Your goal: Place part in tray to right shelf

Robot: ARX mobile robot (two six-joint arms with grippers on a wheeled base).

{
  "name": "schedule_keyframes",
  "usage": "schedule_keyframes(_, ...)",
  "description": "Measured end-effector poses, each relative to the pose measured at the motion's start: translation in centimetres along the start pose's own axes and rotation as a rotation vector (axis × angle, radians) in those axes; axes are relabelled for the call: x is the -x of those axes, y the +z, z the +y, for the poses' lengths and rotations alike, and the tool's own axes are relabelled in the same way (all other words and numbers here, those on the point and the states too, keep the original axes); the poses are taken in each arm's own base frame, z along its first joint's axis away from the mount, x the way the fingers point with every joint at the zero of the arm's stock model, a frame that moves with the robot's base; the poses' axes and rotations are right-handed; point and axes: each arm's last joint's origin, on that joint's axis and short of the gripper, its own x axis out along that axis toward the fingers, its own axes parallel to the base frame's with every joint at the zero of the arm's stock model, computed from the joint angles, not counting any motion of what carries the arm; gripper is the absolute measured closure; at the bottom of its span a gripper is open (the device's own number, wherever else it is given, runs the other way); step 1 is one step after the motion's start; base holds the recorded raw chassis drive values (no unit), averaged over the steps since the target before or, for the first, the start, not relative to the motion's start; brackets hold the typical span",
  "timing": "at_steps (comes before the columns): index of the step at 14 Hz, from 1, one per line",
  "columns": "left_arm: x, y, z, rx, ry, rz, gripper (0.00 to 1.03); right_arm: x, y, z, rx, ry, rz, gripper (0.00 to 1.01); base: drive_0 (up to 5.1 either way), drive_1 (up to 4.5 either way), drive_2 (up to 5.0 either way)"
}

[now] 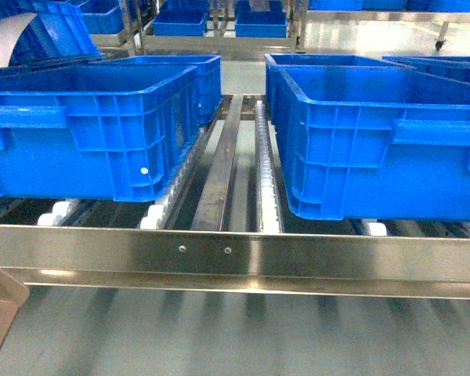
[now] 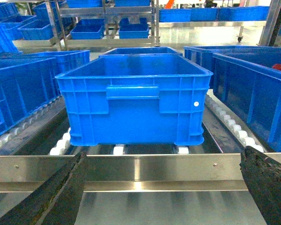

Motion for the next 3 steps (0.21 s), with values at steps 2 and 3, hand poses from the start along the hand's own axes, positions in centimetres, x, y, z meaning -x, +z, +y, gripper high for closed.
schedule_keyframes(2,0.0,0.0,0.0,0.0,0.0,0.0,0.87,0.0,0.0,0.0,0.0,0.0,0.0,0.03,0.0,0.0,0.0)
schedule_keyframes(3,0.0,0.0,0.0,0.0,0.0,0.0,0.87,0.0,0.0,0.0,0.0,0.0,0.0,0.03,0.0,0.0,0.0)
